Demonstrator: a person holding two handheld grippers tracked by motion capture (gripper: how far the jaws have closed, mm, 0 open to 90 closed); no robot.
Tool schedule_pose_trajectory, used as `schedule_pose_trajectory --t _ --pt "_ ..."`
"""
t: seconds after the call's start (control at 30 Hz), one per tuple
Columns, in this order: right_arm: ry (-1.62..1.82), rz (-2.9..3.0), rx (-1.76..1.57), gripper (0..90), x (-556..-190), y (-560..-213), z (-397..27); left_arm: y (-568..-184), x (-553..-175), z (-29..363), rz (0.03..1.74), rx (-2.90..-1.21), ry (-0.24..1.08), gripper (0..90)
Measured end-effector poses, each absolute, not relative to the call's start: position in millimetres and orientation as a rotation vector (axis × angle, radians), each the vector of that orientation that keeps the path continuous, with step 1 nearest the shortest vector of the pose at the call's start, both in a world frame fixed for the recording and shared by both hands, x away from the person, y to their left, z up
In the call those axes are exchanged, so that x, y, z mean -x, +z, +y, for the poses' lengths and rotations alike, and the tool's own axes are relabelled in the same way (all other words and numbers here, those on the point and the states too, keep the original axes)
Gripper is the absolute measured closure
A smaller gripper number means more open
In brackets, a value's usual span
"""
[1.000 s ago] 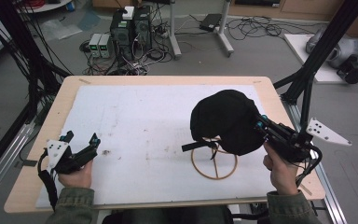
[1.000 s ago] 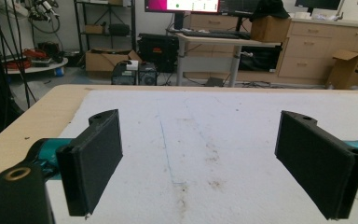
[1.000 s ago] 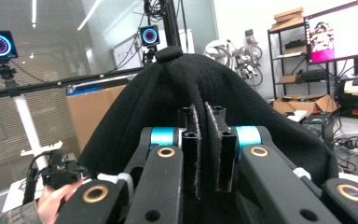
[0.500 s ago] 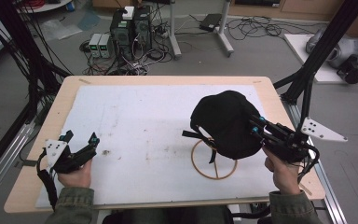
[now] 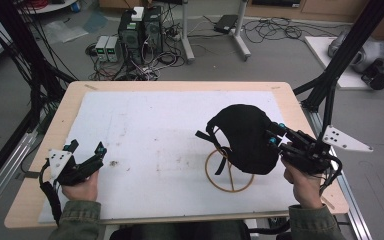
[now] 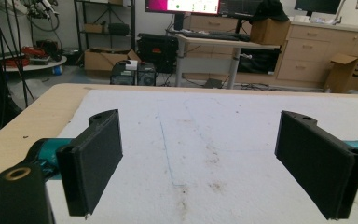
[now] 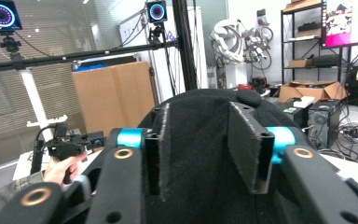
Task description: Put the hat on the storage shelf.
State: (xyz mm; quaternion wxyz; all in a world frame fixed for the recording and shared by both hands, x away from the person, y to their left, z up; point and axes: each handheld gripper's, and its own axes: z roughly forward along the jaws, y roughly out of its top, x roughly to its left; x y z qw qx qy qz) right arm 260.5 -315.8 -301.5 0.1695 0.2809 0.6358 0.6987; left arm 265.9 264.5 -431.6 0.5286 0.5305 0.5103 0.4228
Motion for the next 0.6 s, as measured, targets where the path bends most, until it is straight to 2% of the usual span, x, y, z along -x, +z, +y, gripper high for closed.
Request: schedule_pose_trajectory --t 0.07,0.13,0.37,0.6 --pt "1.987 1.809 -0.802 54.8 -259.9 -301.3 -315.3 -431.7 -266.1 264.4 1.218 -1.266 1.01 15.0" --pt "1.973 1.803 -0.789 45.1 -260.1 -301.4 -314.6 -431.7 -265.9 264.5 1.217 -1.267 1.01 15.0" --pt "1.875 1.741 -0.804 30.1 -257.1 -302.5 -310.8 -431.5 -265.7 264.5 1.216 -1.267 1.011 15.0" --pt "1.795 1.711 -0.843 20.3 -256.7 -303.9 -310.9 -431.4 -265.5 264.6 1.216 -1.265 1.014 15.0"
